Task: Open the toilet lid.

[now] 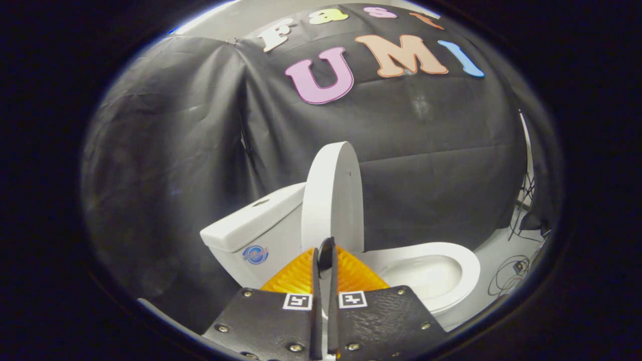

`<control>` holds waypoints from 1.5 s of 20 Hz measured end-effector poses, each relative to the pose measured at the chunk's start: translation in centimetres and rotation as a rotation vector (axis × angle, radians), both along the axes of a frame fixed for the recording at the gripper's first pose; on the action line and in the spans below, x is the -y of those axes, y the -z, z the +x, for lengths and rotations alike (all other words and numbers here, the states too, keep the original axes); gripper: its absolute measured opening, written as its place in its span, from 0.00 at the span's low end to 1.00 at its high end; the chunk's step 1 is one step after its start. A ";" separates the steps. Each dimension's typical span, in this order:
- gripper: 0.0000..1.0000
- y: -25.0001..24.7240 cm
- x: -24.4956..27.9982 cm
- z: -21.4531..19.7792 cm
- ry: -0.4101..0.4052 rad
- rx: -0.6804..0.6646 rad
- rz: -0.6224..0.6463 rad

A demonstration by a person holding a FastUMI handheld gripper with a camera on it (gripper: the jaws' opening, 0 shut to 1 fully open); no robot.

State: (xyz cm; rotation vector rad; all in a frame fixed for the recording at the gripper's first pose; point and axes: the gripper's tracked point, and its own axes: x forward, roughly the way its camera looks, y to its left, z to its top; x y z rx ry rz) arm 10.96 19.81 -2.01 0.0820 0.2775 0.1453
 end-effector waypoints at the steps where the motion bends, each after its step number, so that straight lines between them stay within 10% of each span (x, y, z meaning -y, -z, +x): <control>1: 0.05 -0.1 0.0 0.1 -0.009 -0.001 0.000; 30: 0.09 1.3 -8.2 -0.6 -0.109 -0.117 -0.033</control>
